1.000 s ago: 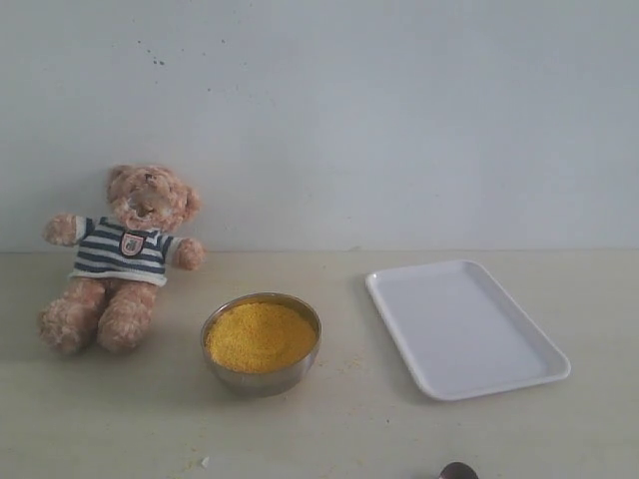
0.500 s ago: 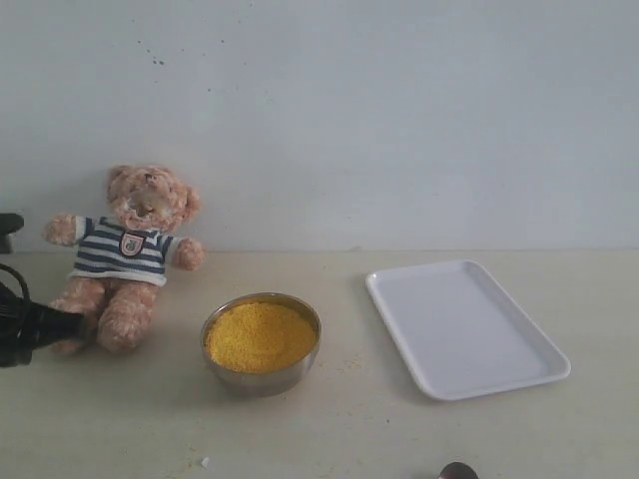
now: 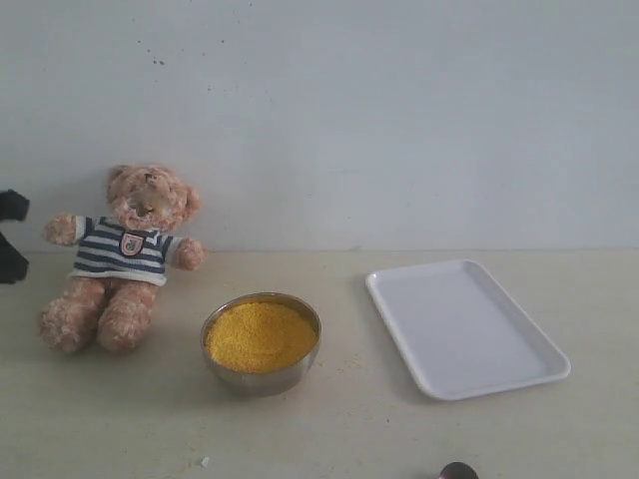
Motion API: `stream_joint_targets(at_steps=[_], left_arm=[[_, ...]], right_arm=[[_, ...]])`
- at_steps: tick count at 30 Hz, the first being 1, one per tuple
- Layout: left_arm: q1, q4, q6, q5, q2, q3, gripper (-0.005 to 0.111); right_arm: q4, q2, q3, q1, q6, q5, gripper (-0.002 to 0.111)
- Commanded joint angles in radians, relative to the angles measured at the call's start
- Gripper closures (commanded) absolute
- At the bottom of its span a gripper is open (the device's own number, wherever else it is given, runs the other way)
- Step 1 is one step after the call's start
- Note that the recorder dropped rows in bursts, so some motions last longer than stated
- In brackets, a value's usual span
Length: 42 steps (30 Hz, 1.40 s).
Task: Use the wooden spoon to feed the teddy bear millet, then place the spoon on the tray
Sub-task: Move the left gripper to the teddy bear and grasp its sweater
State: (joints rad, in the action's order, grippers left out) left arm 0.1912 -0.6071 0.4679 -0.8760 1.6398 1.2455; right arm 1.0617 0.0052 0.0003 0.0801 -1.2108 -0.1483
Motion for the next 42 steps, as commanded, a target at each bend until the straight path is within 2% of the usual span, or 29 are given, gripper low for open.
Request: stream_joint_targets(at_steps=[1, 4, 6, 9, 11, 14, 15, 16, 23, 27, 30, 32, 35, 37, 39, 40, 42], left_arm=[[0.034, -0.096, 0.301, 0.052, 0.087, 0.059, 0.103], [0.031, -0.19, 0.472, 0.228, 0.187, 0.074, 0.103], [0.031, -0.337, 0.585, 0.353, 0.241, 0.074, 0.099], [0.031, -0.631, 0.848, 0.475, 0.305, 0.083, 0.08], [0.031, -0.79, 1.085, 0.493, 0.34, 0.099, 0.058], [0.031, -1.033, 1.419, 0.494, 0.408, 0.137, 0.012], [0.031, -1.112, 1.486, 0.482, 0.43, 0.149, 0.001], [0.031, -1.137, 1.519, 0.451, 0.456, 0.158, -0.003], [0.031, -1.137, 1.511, 0.167, 0.556, 0.173, -0.003], [0.034, -1.137, 1.522, 0.269, 0.558, 0.178, -0.003], [0.034, -1.137, 1.492, 0.268, 0.577, 0.178, -0.003], [0.032, -1.137, 1.547, 0.27, 0.612, 0.189, -0.003], [0.032, -1.137, 1.583, 0.237, 0.694, 0.287, -0.003], [0.025, -1.137, 1.541, 0.202, 0.754, 0.404, -0.003], [0.008, -1.137, 1.523, 0.252, 0.822, 0.512, -0.002], [-0.001, -1.137, 1.482, 0.232, 0.867, 0.569, 0.0], [-0.018, -1.137, 1.474, 0.185, 0.911, 0.619, 0.001]], right_arm=[[0.002, -0.003, 0.0, 0.0, 0.001, 0.002, 0.108], [0.002, -0.003, 0.0, 0.0, 0.001, 0.002, 0.108], [0.002, -0.003, 0.0, 0.0, 0.001, 0.002, 0.108], [0.002, -0.003, 0.0, 0.0, 0.001, 0.002, 0.108], [0.002, -0.003, 0.0, 0.0, 0.001, 0.002, 0.108], [0.002, -0.003, 0.0, 0.0, 0.001, 0.002, 0.108], [0.002, -0.003, 0.0, 0.0, 0.001, 0.002, 0.108], [0.002, -0.003, 0.0, 0.0, 0.001, 0.002, 0.108], [0.002, -0.003, 0.0, 0.0, 0.001, 0.002, 0.108], [0.002, -0.003, 0.0, 0.0, 0.001, 0.002, 0.108], [0.002, -0.003, 0.0, 0.0, 0.001, 0.002, 0.108], [0.002, -0.003, 0.0, 0.0, 0.001, 0.002, 0.108], [0.002, -0.003, 0.0, 0.0, 0.001, 0.002, 0.108], [0.002, -0.003, 0.0, 0.0, 0.001, 0.002, 0.108], [0.002, -0.003, 0.0, 0.0, 0.001, 0.002, 0.108], [0.002, -0.003, 0.0, 0.0, 0.001, 0.002, 0.108], [0.002, -0.003, 0.0, 0.0, 0.001, 0.002, 0.108]])
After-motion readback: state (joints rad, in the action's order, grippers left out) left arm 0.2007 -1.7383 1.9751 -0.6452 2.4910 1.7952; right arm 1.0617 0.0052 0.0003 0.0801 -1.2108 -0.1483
